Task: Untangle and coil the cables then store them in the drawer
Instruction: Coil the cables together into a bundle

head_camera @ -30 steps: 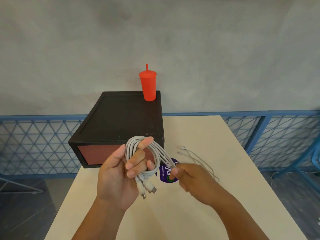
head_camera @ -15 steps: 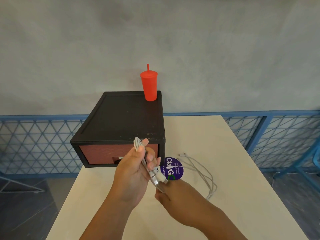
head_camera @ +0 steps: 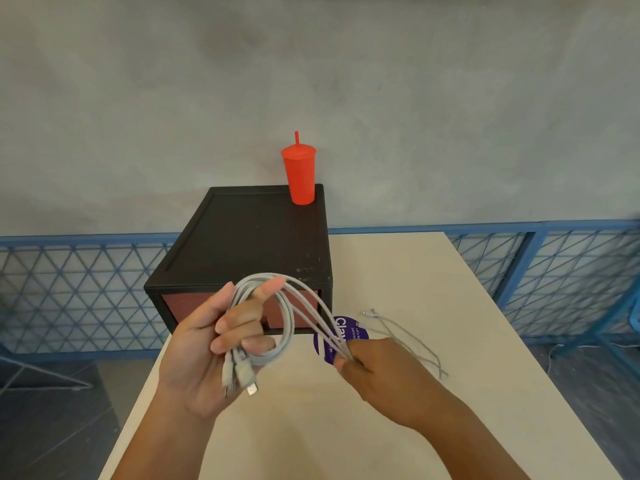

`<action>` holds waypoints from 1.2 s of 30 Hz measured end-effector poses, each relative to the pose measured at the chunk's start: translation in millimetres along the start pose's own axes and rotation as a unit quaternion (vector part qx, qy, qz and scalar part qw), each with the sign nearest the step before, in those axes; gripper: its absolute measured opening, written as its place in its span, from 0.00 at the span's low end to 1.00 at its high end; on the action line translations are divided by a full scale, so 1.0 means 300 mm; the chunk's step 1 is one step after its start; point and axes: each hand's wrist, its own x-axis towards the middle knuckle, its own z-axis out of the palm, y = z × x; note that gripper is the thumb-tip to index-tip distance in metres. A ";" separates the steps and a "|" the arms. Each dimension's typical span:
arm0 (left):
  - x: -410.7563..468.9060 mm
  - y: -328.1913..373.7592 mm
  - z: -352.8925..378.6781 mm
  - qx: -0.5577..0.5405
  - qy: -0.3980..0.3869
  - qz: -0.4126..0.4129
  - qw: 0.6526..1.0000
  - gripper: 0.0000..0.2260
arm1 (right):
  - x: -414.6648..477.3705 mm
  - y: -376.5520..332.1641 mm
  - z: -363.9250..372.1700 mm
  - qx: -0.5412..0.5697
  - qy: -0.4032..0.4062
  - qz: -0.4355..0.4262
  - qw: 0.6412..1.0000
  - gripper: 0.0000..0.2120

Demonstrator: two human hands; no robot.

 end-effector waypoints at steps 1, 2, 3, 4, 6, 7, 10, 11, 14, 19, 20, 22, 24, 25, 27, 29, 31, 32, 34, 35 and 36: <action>0.000 0.001 0.007 -0.012 -0.022 -0.029 0.999 0.25 | 0.007 -0.008 -0.008 0.046 -0.006 0.006 0.999 0.04; 0.001 0.000 0.011 -0.018 -0.039 -0.055 0.998 0.24 | 0.016 -0.022 -0.018 0.091 -0.008 0.004 0.996 0.10; 0.004 -0.006 0.018 -0.019 -0.047 -0.079 0.996 0.24 | 0.024 -0.038 -0.029 0.130 -0.011 -0.002 0.991 0.17; 0.009 -0.013 0.026 -0.013 -0.053 -0.098 0.994 0.23 | 0.032 -0.055 -0.040 0.162 -0.008 -0.013 0.987 0.22; 0.014 -0.023 0.043 0.006 -0.062 -0.123 0.990 0.22 | 0.046 -0.092 -0.069 0.197 -0.003 -0.037 0.980 0.26; 0.014 -0.026 0.046 0.011 -0.062 -0.131 0.989 0.22 | 0.048 -0.112 -0.087 0.198 -0.007 -0.046 0.979 0.27; 0.012 -0.027 0.047 -0.006 -0.093 -0.154 0.984 0.22 | 0.054 -0.120 -0.115 0.239 -0.045 -0.087 0.966 0.19; 0.013 -0.022 0.042 -0.013 -0.107 -0.160 0.981 0.22 | 0.049 -0.119 -0.120 0.285 -0.062 -0.090 0.952 0.14; 0.020 -0.011 0.039 -0.027 -0.123 -0.172 0.977 0.23 | 0.049 -0.098 -0.107 0.413 -0.078 -0.076 0.904 0.15; 0.032 -0.017 0.035 -0.007 -0.081 -0.159 0.984 0.23 | 0.054 -0.106 -0.069 0.371 0.016 -0.049 0.927 0.14; 0.031 -0.017 0.041 0.026 -0.060 -0.151 0.986 0.22 | 0.053 -0.106 -0.063 0.371 0.030 -0.049 0.927 0.13; 0.028 -0.006 0.057 0.097 -0.009 -0.141 0.985 0.23 | 0.054 -0.101 -0.059 0.365 0.052 -0.048 0.928 0.13; 0.031 0.002 0.073 0.143 0.029 -0.149 0.978 0.25 | 0.055 -0.096 -0.066 0.357 0.057 -0.051 0.931 0.13; 0.033 0.003 0.077 0.155 0.042 -0.159 0.974 0.26 | 0.054 -0.096 -0.072 0.349 0.056 -0.057 0.934 0.13; 0.035 0.002 0.079 0.159 0.056 -0.181 0.969 0.26 | 0.052 -0.096 -0.082 0.320 0.052 -0.072 0.943 0.13; 0.035 0.000 0.076 0.147 0.050 -0.195 0.968 0.27 | 0.048 -0.099 -0.089 0.285 0.053 -0.084 0.954 0.12; 0.037 -0.003 0.070 0.149 0.046 -0.205 0.966 0.28 | 0.043 -0.098 -0.091 0.265 0.059 -0.090 0.958 0.12; 0.038 -0.003 0.067 0.152 0.048 -0.206 0.965 0.28 | 0.043 -0.094 -0.087 0.259 0.062 -0.094 0.959 0.12; 0.039 -0.003 0.070 0.154 0.060 -0.192 0.967 0.27 | 0.046 -0.090 -0.072 0.253 0.066 -0.107 0.959 0.11; 0.039 -0.005 0.075 0.152 0.067 -0.177 0.970 0.25 | 0.049 -0.088 -0.060 0.253 0.075 -0.115 0.958 0.11; 0.040 -0.008 0.082 0.154 0.079 -0.158 0.972 0.22 | 0.054 -0.080 -0.047 0.250 0.089 -0.124 0.956 0.10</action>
